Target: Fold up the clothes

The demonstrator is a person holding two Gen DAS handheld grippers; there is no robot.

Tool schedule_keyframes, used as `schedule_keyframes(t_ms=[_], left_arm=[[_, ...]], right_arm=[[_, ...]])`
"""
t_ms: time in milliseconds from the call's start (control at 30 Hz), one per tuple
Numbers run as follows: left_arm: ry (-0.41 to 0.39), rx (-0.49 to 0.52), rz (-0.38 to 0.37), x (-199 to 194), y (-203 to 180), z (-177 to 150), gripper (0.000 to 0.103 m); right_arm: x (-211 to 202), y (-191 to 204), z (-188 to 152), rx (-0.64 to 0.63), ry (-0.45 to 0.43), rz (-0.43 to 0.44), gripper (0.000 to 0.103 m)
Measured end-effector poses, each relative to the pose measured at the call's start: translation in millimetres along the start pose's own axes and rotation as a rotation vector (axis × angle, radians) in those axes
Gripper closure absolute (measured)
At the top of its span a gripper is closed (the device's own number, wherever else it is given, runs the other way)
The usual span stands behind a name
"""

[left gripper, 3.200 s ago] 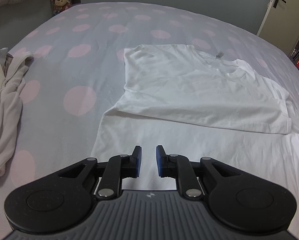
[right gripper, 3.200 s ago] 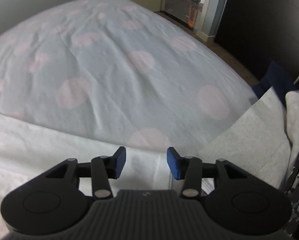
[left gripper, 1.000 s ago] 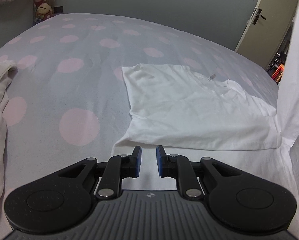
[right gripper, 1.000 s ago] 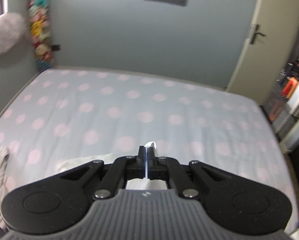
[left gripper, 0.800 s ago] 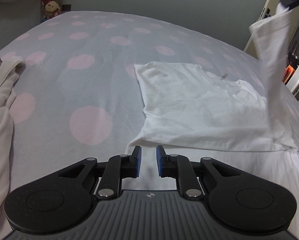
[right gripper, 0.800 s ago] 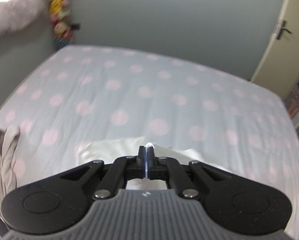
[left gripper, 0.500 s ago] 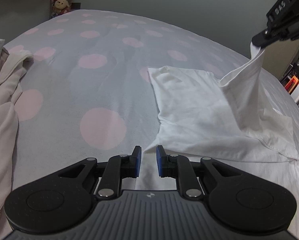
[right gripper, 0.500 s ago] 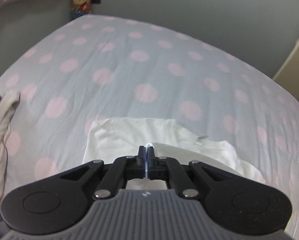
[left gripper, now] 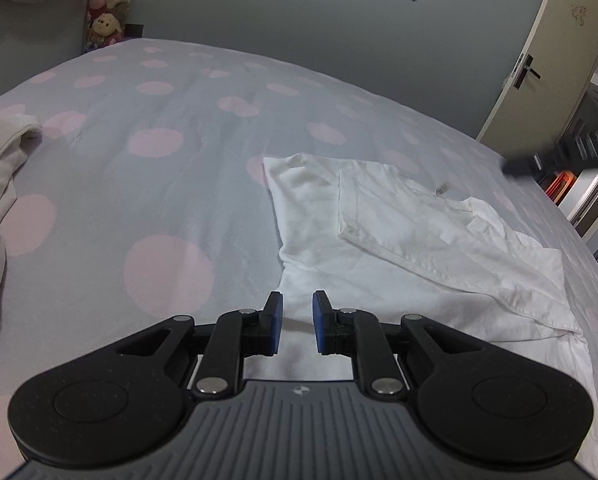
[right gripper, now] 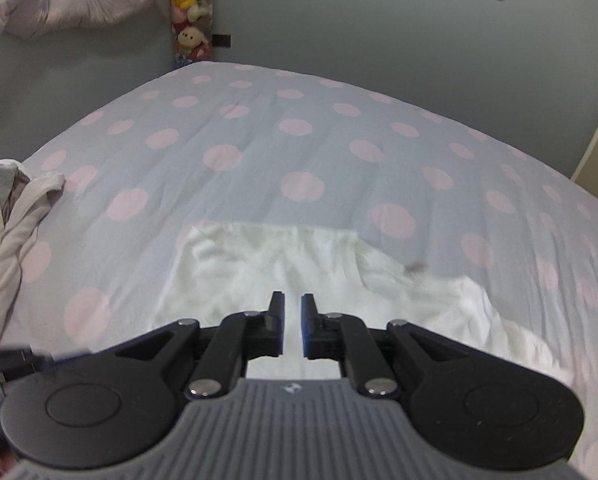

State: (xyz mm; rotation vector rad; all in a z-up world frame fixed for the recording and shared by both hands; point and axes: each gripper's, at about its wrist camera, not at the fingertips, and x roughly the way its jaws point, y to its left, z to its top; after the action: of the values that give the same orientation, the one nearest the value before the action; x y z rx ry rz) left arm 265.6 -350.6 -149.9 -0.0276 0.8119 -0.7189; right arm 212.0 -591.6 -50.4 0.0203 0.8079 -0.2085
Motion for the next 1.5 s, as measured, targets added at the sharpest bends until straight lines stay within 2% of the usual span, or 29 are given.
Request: schedule_keyframes(t_ms=[200,267,367,533,667,867,967,1033,1067,1133,1233,1300,1333,1367,1500], left_arm=[[-0.022,0.032,0.040,3,-12,-6,0.090],[-0.020,0.031,0.041,5,-15,-8,0.090],[-0.032,0.046,0.056,3,-22,-10,0.090],[-0.058,0.051,0.066,0,-30,-13,0.090],[-0.031,0.042,0.083,6,-35,-15,0.090],[0.061,0.070,0.126,41,-49,7,0.089],[0.088,0.136,0.148,64,-62,26,0.079],[0.090,0.171,0.149,80,-69,37,0.073],[0.094,0.177,0.151,88,-70,43,0.066],[0.097,0.166,0.143,100,-71,52,0.061],[0.124,0.138,0.129,117,-69,59,0.061],[0.144,0.116,0.121,129,-67,63,0.063],[0.143,0.106,0.116,131,-67,63,0.069],[0.140,0.100,0.105,133,-67,64,0.079],[0.128,0.143,0.122,135,-78,67,0.097]], right_arm=[[-32,-60,-105,0.082,-0.057,-0.058,0.092],[-39,-79,-133,0.117,-0.069,-0.089,0.088],[-45,-100,-165,0.111,-0.099,-0.178,0.080],[-46,-129,-207,0.138,-0.159,-0.294,0.075],[-37,-143,-223,0.162,-0.180,-0.347,0.074],[-27,-156,-228,0.143,-0.181,-0.345,0.071],[-21,-159,-227,0.091,-0.156,-0.366,0.059],[-18,-162,-229,0.080,-0.146,-0.367,0.059],[-18,-165,-230,0.083,-0.143,-0.356,0.059],[-16,-167,-231,0.078,-0.139,-0.348,0.059],[-12,-170,-235,0.072,-0.126,-0.356,0.059],[-10,-171,-236,0.073,-0.120,-0.366,0.059],[-9,-171,-236,0.073,-0.118,-0.370,0.059],[-9,-172,-237,0.071,-0.118,-0.376,0.059],[-12,-173,-237,0.081,-0.125,-0.367,0.058]])
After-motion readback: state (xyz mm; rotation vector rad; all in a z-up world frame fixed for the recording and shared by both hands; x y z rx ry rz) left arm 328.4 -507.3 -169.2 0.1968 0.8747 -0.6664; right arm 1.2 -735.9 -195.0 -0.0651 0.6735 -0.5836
